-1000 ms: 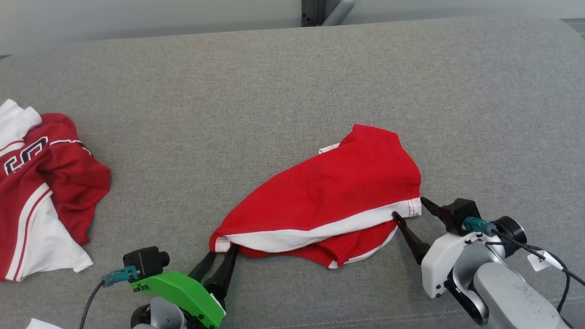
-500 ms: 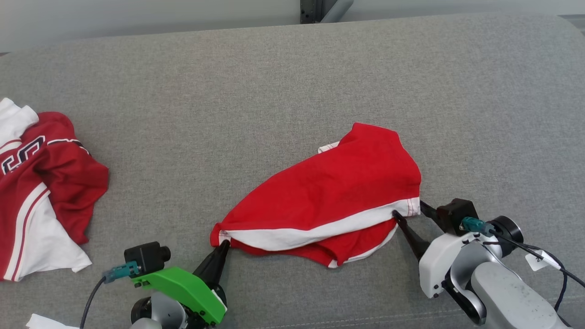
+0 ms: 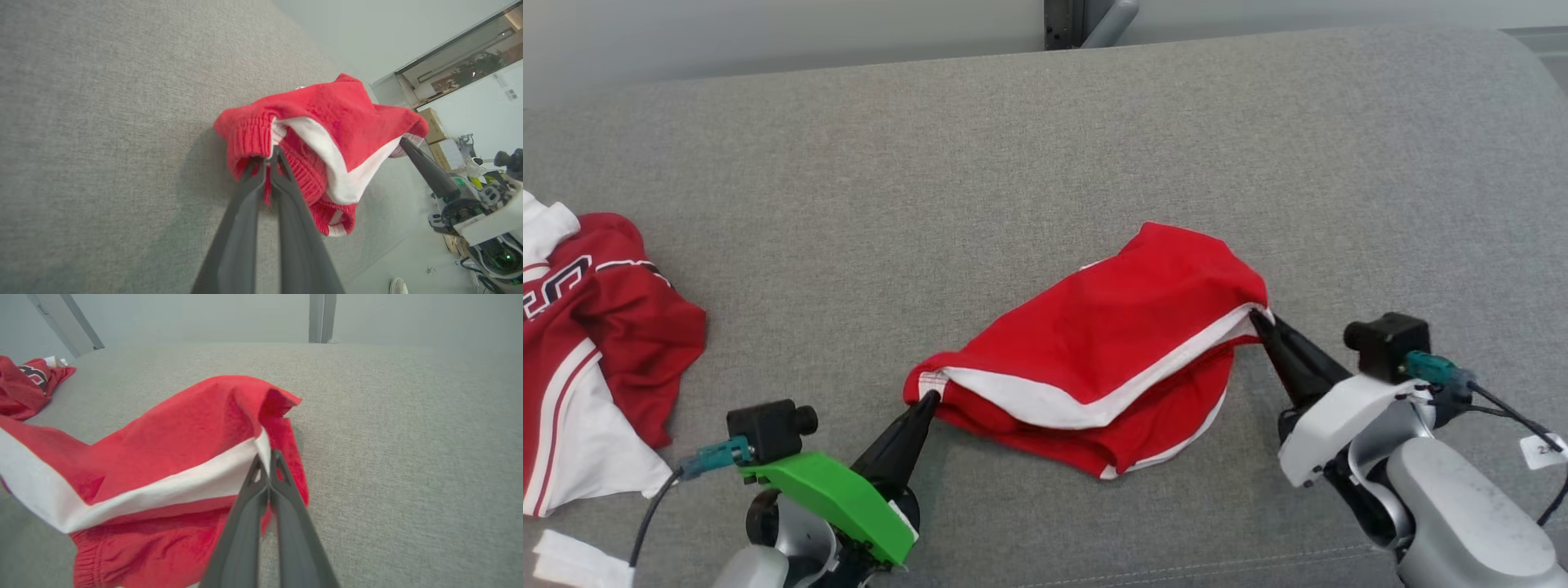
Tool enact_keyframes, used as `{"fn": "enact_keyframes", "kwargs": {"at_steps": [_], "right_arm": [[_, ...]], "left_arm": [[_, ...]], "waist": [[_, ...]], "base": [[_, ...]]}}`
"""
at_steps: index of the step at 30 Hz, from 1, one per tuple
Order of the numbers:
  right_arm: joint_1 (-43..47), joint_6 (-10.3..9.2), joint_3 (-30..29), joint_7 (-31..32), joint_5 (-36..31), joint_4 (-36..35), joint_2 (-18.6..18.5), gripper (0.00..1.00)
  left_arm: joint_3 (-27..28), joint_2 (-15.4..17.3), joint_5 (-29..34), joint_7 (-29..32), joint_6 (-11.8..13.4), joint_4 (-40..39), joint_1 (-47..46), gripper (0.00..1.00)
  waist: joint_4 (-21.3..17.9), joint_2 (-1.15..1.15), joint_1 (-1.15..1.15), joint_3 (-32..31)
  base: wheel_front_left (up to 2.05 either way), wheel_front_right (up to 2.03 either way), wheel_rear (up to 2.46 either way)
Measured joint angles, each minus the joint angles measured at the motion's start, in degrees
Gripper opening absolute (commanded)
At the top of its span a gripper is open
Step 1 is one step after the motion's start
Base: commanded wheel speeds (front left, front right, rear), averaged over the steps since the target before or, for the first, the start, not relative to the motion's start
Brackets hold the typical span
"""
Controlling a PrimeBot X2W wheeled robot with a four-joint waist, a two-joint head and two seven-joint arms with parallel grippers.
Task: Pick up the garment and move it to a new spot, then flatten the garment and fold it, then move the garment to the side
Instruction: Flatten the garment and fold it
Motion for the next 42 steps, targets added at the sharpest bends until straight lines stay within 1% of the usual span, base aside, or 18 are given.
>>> {"fn": "enact_keyframes", "kwargs": {"at_steps": [2,6,9,12,14,15,17,19,21,23,25,28,32,34,35,38,40,42], "right_arm": [[1.0,0.0,-2.1,0.1,3.4,-3.9,-0.9,0.0],[2.8,0.0,-6.4,1.6,9.0,-12.1,-3.9,0.0],[3.6,0.0,-10.3,2.9,12.2,-18.2,-5.8,0.0],[3.3,-0.02,-14.1,4.7,14.9,-23.7,-7.2,0.0],[1.8,-0.02,-15.4,6.6,16.5,-26.6,-7.6,0.0],[-1.4,-0.02,-16.4,8.6,17.1,-28.2,-8.1,0.0],[-5.8,-0.02,-16.9,11.3,17.9,-28.4,-8.2,0.0],[-11.3,-0.02,-16.9,13.8,18.3,-27.3,-7.6,0.0],[-17.6,-0.02,-16.1,15.9,18.3,-25.0,-6.7,0.0],[-24.4,-0.02,-15.5,17.0,18.0,-21.4,-5.2,0.0],[-31.4,-0.03,-15.4,16.9,15.5,-16.6,-3.4,0.0],[-41.5,-0.03,-16.8,15.4,12.4,-8.3,1.2,0.0],[-55.9,-0.03,-21.0,10.5,6.5,3.1,8.1,0.0],[-62.9,0.0,-23.6,5.9,2.5,7.8,11.1,0.0],[-65.7,0.01,-24.4,3.9,0.9,10.0,11.9,0.0],[-69.8,0.01,-25.0,-1.1,-0.4,14.5,13.6,0.0],[-70.1,0.0,-23.5,-2.5,0.1,16.6,14.2,0.0],[-68.8,-0.01,-20.3,-3.7,0.7,17.7,14.3,0.0]], "left_arm": [[-0.4,1.9,-1.0,1.5,0.0,-4.3,0.2,0.0],[-0.6,5.6,-4.1,5.8,0.0,-14.4,1.7,0.0],[0.4,8.5,-6.6,9.2,0.1,-22.6,2.5,0.0],[1.9,10.9,-9.7,12.7,0.7,-29.8,1.8,0.0],[3.0,12.2,-12.4,15.5,1.3,-33.3,-0.5,0.0],[4.2,13.8,-13.3,18.5,2.2,-35.0,-5.1,0.0],[4.6,15.5,-13.9,22.3,3.1,-35.2,-11.0,0.0],[5.1,16.8,-13.9,25.5,4.1,-33.5,-18.1,0.0],[5.5,16.7,-13.9,27.9,5.2,-30.1,-25.7,0.0],[5.7,16.1,-12.9,29.0,6.2,-24.7,-33.9,0.0],[5.4,15.1,-10.3,29.0,6.5,-19.0,-41.9,0.0],[4.4,12.6,-6.3,27.3,6.5,-9.5,-52.5,0.0],[3.2,11.2,1.9,21.8,5.8,2.4,-65.7,0.0],[2.8,10.3,5.8,16.9,5.2,8.1,-71.3,0.0],[2.5,9.5,7.5,13.9,4.8,10.8,-73.5,0.0],[1.3,7.4,11.4,5.7,3.2,17.5,-77.5,0.0],[0.0,6.5,12.9,1.9,1.8,20.7,-78.7,0.0],[-1.7,6.2,13.7,-2.3,0.7,22.8,-78.3,0.0]], "waist": [[-0.2,0.0,0.0,-0.1],[-0.8,0.0,0.0,-0.1],[-1.2,0.0,0.0,0.2],[-1.5,0.0,0.0,1.1],[-1.7,0.0,0.0,2.0],[-1.8,0.0,0.0,3.1],[-1.9,0.0,0.0,4.4],[-2.0,0.0,0.0,6.0],[-2.1,0.0,0.0,7.8],[-2.1,0.0,0.0,9.7],[-2.2,0.0,0.01,11.6],[-2.3,0.0,0.01,14.4],[-2.6,0.0,0.01,18.0],[-2.9,0.0,0.01,20.0],[-3.1,0.0,0.01,21.0],[-3.5,0.0,0.01,23.7],[-3.7,0.0,0.01,25.5],[-3.8,0.0,0.02,27.0]], "base": [[0.0,0.0,0.0],[0.0,0.0,0.0],[0.0,0.0,0.0],[0.0,0.0,0.0],[0.0,0.0,0.0],[0.0,0.0,0.0],[0.0,0.0,0.0],[0.0,0.0,0.0],[0.0,0.0,0.0],[0.0,0.0,0.0],[0.0,0.0,0.0],[0.0,0.0,0.0],[0.0,0.0,0.0],[0.0,0.0,0.0],[0.0,0.0,0.0],[0.0,0.0,0.0],[0.0,0.0,0.0],[0.0,0.0,0.0]]}}
